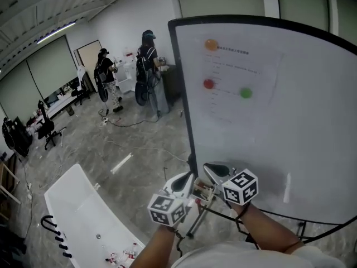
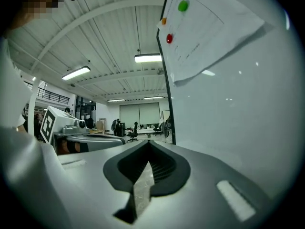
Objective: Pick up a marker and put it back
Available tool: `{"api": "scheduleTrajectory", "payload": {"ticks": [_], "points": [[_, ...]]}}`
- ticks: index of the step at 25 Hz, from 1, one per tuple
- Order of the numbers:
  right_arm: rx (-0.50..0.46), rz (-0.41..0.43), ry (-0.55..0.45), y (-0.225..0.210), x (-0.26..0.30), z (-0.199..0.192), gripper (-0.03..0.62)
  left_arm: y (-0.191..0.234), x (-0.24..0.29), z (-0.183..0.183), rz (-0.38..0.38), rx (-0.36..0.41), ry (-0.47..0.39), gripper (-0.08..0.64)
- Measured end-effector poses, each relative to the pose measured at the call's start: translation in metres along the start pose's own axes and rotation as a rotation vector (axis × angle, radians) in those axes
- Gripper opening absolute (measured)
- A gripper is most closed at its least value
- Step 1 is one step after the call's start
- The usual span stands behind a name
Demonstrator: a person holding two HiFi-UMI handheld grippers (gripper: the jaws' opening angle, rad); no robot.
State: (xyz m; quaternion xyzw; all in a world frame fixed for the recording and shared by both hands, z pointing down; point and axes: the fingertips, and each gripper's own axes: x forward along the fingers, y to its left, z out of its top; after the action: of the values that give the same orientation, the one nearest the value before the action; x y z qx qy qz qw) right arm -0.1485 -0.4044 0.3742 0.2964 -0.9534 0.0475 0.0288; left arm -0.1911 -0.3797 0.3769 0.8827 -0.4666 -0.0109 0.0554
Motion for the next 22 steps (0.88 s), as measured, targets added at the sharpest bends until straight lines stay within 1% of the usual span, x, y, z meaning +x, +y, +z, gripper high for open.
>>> {"api": "scheduleTrajectory", "payload": {"ticks": [4, 8, 12, 17, 22], "points": [[-0.029, 0.002, -0.025, 0.003, -0.003, 0.015, 0.002, -0.007, 0.005, 0.005, -0.033, -0.002, 0.005, 0.005], [-0.083, -0.012, -0.031, 0.003, -0.004, 0.024, 0.002, -0.010, 0.011, 0.012, -0.043, 0.010, -0.002, 0.005], [-0.068, -0.013, -0.030, -0.001, -0.003, 0.022, 0.002, -0.012, 0.017, 0.013, -0.053, 0.004, -0.007, 0.005], [-0.054, -0.018, -0.044, -0.002, -0.006, 0.024, 0.002, -0.012, 0.021, 0.017, -0.054, -0.025, -0.021, 0.005], [-0.063, -0.027, -0.046, -0.006, -0.006, 0.026, 0.002, -0.013, 0.026, 0.018, -0.052, -0.020, -0.024, 0.005]]}}
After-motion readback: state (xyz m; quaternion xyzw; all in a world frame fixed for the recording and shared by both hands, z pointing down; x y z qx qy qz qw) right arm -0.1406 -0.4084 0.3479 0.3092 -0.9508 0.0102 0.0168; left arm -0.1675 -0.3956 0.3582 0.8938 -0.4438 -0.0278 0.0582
